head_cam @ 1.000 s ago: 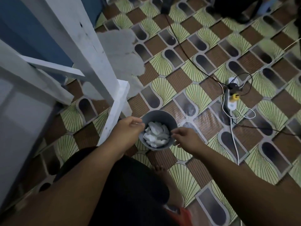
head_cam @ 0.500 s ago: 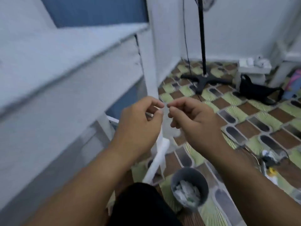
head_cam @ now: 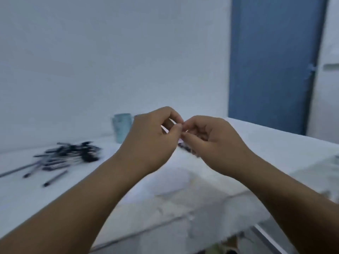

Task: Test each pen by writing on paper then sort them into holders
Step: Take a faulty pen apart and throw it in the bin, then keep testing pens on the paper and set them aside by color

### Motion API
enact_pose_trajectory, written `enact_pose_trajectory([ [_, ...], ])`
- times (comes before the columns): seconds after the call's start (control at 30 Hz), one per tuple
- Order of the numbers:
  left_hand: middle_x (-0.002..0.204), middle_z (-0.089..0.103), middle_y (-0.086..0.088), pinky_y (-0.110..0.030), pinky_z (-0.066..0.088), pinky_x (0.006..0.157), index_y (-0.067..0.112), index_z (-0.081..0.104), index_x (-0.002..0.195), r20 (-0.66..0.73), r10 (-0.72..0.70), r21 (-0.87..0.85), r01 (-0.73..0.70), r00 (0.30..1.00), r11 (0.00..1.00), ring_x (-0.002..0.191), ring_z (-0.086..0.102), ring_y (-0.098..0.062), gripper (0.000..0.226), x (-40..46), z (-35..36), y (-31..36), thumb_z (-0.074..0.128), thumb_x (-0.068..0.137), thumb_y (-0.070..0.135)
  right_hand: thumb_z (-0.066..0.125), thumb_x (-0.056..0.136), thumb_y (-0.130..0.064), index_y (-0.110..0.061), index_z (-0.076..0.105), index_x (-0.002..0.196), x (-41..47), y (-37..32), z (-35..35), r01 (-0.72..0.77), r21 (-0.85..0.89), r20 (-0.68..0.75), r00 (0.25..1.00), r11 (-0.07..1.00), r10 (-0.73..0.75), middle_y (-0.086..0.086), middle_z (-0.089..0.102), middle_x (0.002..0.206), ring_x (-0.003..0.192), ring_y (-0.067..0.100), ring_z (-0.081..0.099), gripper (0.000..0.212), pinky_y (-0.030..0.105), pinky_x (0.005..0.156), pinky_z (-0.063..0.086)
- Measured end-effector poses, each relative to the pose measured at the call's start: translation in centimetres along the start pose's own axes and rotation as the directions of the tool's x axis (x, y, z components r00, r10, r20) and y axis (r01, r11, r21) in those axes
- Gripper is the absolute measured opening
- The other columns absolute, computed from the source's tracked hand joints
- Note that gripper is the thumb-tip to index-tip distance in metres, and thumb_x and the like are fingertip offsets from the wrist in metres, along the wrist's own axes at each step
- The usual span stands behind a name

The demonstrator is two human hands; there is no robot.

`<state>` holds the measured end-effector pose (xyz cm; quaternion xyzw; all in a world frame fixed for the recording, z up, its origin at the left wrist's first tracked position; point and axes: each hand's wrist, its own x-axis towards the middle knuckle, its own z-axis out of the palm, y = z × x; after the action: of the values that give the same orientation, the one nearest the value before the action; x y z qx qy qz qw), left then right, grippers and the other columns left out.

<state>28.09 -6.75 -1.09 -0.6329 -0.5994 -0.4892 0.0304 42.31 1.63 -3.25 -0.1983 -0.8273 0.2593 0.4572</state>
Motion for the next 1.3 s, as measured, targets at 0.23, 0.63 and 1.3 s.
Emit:
enact_pose_trajectory([
  [0.23,0.083,0.068,0.012,-0.015,0.046,0.051,0.029,0.069,0.083,-0.063,-0.210,0.301,0.219,0.976,0.928,0.060,0.063,-0.006,0.012,-0.2,-11.0,-9.0,0.064,0.093,0.024,0.063,0.092,-0.030,-0.028,0.068,0.080,8.5,-1.9,10.0,0.113,-0.166,0.389,0.920,0.980,-0.040,-0.008,0.066,0.080,0.071,0.008,0.061,0.013,0.027,0.067,0.050],
  [0.63,0.082,0.065,0.009,-0.024,0.049,0.070,0.023,0.071,0.079,0.168,-0.512,0.735,0.239,0.842,0.635,0.077,0.058,-0.005,0.027,0.4,-16.2,-18.4,0.073,0.083,0.049,0.072,0.086,-0.043,-0.032,0.071,0.089,13.9,3.0,16.8,0.340,-0.275,0.787,0.617,0.899,0.007,-0.009,0.069,0.090,0.076,0.001,0.059,0.012,0.017,0.068,0.047],
  [1.3,0.069,0.067,0.007,-0.016,0.042,0.054,0.035,0.068,0.096,-0.039,-0.307,0.147,0.309,0.951,0.939,0.053,0.053,-0.007,0.021,1.8,-10.4,-20.3,0.065,0.092,0.015,0.071,0.085,-0.025,-0.036,0.064,0.108,12.7,7.0,17.5,0.467,-0.080,0.160,0.878,0.881,-0.451,-0.018,0.055,0.058,0.051,0.008,0.052,0.027,0.018,0.053,0.039],
])
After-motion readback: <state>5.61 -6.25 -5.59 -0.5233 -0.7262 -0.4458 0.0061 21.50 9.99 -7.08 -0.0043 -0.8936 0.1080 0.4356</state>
